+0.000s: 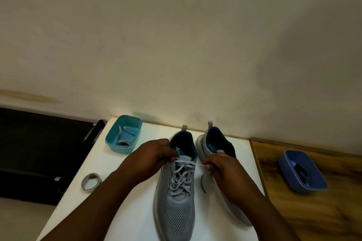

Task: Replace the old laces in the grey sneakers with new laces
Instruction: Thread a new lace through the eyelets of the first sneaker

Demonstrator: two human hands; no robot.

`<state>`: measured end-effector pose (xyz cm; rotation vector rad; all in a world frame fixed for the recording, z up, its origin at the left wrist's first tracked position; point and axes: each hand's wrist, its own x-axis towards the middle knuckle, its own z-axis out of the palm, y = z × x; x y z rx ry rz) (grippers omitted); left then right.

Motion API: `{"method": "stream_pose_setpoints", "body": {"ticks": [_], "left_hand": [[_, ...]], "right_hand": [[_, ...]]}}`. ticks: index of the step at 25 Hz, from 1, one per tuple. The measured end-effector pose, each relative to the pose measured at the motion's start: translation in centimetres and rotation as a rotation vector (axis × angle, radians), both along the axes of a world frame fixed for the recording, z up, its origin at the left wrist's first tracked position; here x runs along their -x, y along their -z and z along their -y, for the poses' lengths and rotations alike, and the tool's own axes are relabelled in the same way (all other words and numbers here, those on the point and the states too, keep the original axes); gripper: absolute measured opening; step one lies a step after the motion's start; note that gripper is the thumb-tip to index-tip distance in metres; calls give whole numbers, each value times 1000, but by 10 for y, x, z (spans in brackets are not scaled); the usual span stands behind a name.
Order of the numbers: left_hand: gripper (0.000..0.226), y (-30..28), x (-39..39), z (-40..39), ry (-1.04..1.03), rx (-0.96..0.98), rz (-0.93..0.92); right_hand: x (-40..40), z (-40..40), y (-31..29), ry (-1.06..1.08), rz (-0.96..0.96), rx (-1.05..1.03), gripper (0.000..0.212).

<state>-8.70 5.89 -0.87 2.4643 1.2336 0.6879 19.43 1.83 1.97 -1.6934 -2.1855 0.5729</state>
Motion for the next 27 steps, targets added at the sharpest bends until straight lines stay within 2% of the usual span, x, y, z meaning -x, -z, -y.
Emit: {"method": "stream_pose_setpoints", "body": {"ticks": [5, 9, 12, 14, 16, 18, 19, 20, 22, 23, 24, 27], "left_hand": [[30, -7, 10, 12, -123, -42, 113], [24, -8, 11, 21, -191, -151, -30], [31, 1, 15, 21, -304, -48, -52], [26, 2, 11, 25, -302, 51, -7], [23, -1, 4, 29, -272, 249, 168], [35, -6, -3, 35, -307, 493, 413], [37, -9, -6, 38, -338, 603, 535], [35, -11, -9, 39, -354, 695, 642], [26, -13, -13, 41, -326, 799, 816], [23, -16, -15, 42, -286, 792, 830], [22, -15, -15, 42, -258, 710, 766], [23, -6, -16, 39, -181, 425, 552]], "right_hand": [[11, 5, -5, -30, 33, -85, 13], [4, 6, 0, 22, 103, -84, 13], [0, 8, 4, 97, 99, -78, 14], [8, 10, 1, 98, 30, -89, 16], [19, 12, -4, 140, -130, -28, 20], [23, 13, -8, 231, -380, 166, 25], [22, 14, -10, 244, -433, 263, 27], [20, 14, -13, 216, -377, 323, 27], [14, 16, -14, 136, -142, 328, 23], [15, 16, -15, 129, -103, 271, 21], [17, 16, -16, 139, -167, 204, 19], [33, 16, -16, 151, -493, 168, 17]]}}
